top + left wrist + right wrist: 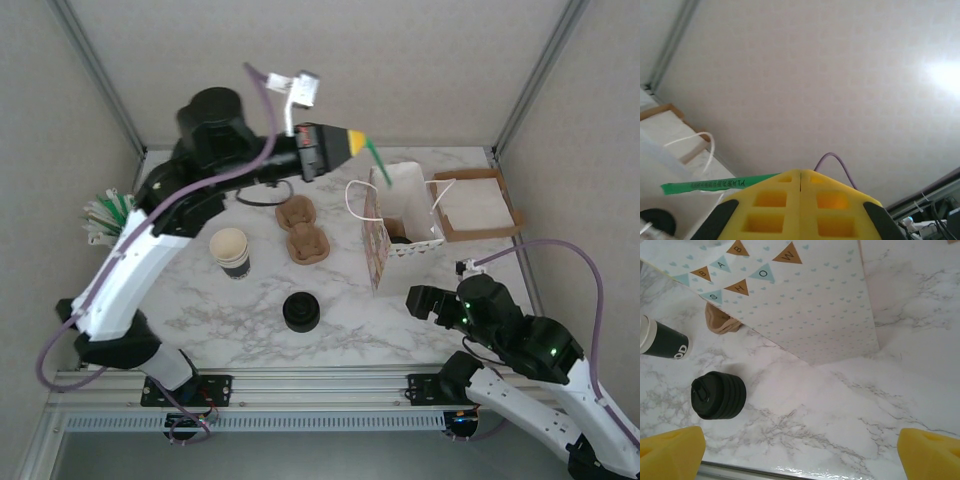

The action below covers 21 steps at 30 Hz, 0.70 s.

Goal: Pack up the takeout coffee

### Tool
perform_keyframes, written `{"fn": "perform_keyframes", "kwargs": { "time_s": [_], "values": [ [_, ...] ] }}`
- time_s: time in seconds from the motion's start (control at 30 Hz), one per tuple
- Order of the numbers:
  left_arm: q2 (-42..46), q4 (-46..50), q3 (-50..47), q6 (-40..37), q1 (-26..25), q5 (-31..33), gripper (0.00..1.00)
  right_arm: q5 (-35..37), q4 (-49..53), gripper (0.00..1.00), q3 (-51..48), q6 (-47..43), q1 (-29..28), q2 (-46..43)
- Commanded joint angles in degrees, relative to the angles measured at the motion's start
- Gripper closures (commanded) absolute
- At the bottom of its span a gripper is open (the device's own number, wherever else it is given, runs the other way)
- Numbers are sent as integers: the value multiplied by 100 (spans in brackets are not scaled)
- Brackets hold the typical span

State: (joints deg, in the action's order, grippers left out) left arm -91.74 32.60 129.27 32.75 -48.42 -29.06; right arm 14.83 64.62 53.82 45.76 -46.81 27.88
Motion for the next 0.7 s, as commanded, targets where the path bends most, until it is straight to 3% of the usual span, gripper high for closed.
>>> {"fn": "perform_keyframes", "kwargs": {
  "time_s": [0.0,0.23,0.67],
  "values": [
    [-624,248,694,-196,-238,252,100,211,159,1,-73,173,-55,-114],
    [-1781,789,1755,-425,-209,771,100,246,200,1,-60,170,-57,-185],
    [-2666,1075,1759,-663,67,1797,100,275,116,1,-109,49,-57,-27]
  ]
}}
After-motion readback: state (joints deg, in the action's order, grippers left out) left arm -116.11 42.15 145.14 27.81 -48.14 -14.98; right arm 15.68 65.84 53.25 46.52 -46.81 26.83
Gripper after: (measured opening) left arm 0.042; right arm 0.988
